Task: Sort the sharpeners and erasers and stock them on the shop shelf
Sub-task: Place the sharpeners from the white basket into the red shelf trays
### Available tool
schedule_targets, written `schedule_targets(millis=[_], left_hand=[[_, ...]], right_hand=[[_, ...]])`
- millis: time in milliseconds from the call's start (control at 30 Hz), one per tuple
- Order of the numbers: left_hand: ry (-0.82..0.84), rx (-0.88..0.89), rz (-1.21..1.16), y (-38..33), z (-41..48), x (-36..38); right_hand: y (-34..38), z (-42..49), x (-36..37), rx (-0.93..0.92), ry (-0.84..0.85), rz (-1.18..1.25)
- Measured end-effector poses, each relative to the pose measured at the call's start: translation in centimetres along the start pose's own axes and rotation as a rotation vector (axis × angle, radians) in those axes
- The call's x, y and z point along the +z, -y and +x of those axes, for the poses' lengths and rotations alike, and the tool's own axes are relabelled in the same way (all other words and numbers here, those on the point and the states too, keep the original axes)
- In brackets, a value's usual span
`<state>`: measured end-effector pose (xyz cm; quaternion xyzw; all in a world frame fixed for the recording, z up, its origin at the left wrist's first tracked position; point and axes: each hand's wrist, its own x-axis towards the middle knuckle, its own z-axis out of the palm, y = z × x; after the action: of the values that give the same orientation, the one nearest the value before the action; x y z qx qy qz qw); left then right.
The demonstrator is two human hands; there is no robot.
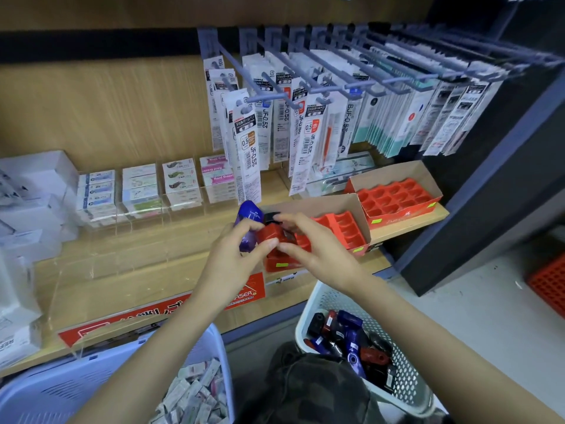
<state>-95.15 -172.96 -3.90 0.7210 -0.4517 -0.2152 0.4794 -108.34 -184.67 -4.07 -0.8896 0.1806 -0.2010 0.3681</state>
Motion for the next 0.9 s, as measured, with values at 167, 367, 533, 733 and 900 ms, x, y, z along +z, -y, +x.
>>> schedule_targets(millis=[167,367,533,733,900], left_hand=[[-0.018,0.013,-0.037,0.7,0.5,0.6],[-0.051,-0.082,-0.020,1.3,0.5,0.4],[-0.044,-0.065,0.000,1.4,0.3,0.4],[-0.050,-0.013,0.032,1.7,0.5,0.2],[-0.060,0.004,0.070,2.0,0.7,0.3]], right_hand=[[-3.0,0.4,-1.9,0.149,-0.183,0.201],[-5.3,2.7,-1.8,0.202,-0.176,0.153],[-6.7,4.5,-1.5,0.195,-0.089,-0.006],[-7.0,4.8,-2.1,0.220,-0.075,-0.051],[-7.1,5.1,-2.0,0.189,0.091,-0.274]])
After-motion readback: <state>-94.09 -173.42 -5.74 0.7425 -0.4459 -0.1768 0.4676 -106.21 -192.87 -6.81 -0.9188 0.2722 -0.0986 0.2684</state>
